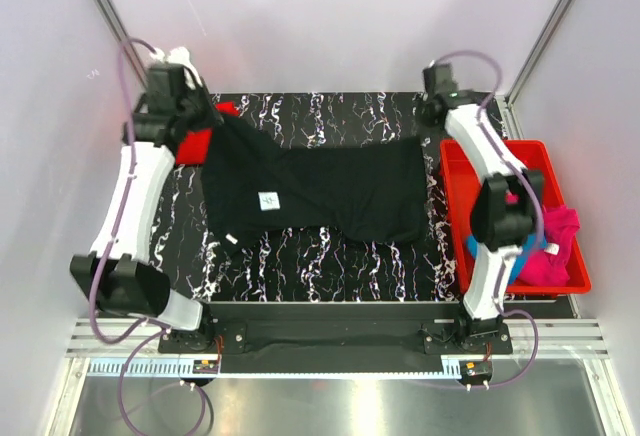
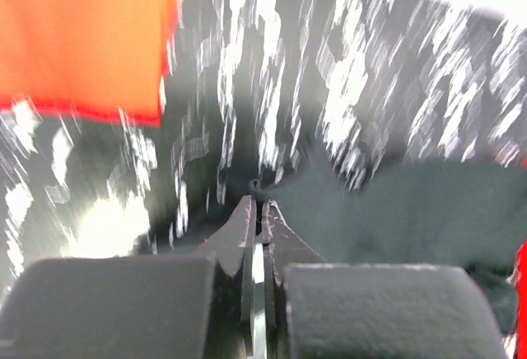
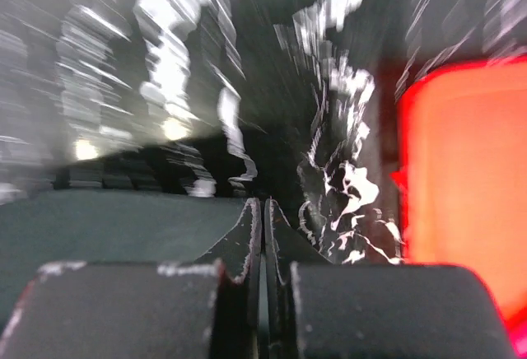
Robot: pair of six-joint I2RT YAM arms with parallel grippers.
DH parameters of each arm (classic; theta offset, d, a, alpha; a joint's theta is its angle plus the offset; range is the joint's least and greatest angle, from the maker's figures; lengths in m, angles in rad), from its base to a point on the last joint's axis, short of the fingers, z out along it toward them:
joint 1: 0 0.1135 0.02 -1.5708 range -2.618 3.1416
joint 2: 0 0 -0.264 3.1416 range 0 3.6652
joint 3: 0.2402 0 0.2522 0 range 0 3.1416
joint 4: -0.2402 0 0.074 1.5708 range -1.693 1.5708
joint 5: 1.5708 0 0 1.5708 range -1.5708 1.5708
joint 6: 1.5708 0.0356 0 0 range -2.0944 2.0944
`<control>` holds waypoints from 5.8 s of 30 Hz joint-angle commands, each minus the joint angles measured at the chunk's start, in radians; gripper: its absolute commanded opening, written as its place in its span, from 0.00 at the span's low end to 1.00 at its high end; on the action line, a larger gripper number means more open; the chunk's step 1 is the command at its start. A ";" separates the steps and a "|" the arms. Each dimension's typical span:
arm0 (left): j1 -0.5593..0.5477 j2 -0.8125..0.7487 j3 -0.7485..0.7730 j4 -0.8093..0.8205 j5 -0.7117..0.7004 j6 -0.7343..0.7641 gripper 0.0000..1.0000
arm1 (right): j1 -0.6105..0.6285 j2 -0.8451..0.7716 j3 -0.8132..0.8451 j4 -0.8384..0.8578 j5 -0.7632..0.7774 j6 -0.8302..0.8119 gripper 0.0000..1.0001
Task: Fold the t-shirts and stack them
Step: Flatten the tshirt out, then fold the tshirt
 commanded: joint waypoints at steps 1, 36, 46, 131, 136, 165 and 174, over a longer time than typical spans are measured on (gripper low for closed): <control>0.002 -0.107 0.221 0.043 -0.133 -0.004 0.00 | 0.006 -0.318 0.171 0.021 0.049 0.027 0.00; 0.002 -0.595 0.567 -0.103 0.007 -0.049 0.00 | 0.006 -1.173 0.150 -0.038 -0.250 0.107 0.00; 0.002 -0.580 0.450 -0.011 0.041 -0.062 0.00 | 0.006 -1.053 0.240 -0.067 -0.233 0.109 0.00; 0.068 0.525 0.111 0.803 0.167 0.189 0.00 | -0.157 0.439 0.463 0.679 -0.376 0.076 0.00; 0.112 0.453 0.018 0.786 0.143 0.219 0.00 | -0.171 0.475 0.483 0.693 -0.382 0.095 0.00; 0.136 0.137 -0.305 0.406 0.201 0.193 0.00 | -0.217 0.297 0.158 0.660 -0.405 0.052 0.00; 0.134 0.117 -0.366 0.329 0.230 0.142 0.00 | -0.217 0.229 0.057 0.648 -0.402 0.040 0.00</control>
